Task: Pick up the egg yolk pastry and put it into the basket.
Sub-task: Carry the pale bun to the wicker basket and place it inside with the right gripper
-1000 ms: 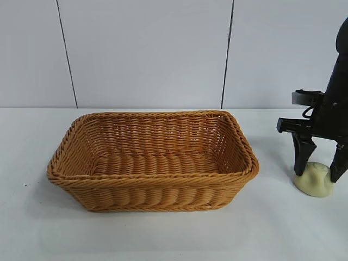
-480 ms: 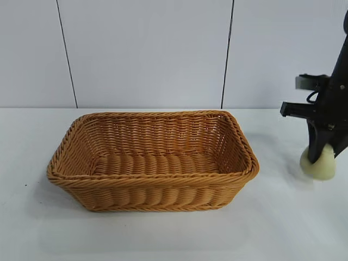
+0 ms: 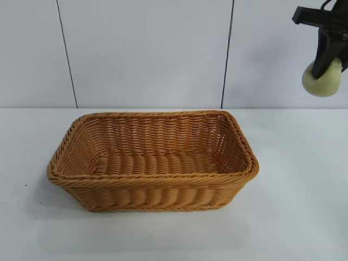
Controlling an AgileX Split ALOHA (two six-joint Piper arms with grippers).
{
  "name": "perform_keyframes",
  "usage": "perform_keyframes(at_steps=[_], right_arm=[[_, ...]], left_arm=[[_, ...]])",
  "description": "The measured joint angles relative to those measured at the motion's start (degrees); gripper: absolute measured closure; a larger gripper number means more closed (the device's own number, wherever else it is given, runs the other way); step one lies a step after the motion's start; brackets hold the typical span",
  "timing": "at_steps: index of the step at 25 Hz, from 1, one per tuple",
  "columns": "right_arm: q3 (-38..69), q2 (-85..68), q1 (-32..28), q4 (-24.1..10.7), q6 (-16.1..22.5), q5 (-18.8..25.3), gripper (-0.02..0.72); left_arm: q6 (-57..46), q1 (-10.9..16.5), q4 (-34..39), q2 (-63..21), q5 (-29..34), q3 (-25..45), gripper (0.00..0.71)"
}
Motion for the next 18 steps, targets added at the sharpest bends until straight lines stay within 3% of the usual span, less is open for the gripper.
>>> perform_keyframes(at_steps=[8, 18], right_arm=[[-0.3, 0.0, 11.7, -0.1, 0.4, -0.5, 0.570], [-0.3, 0.0, 29.3, 0.2, 4.0, -6.4, 0.570]], left_arm=[[0.0, 0.0, 0.0, 0.0, 0.0, 0.0, 0.016], [0.0, 0.0, 0.0, 0.0, 0.0, 0.0, 0.016]])
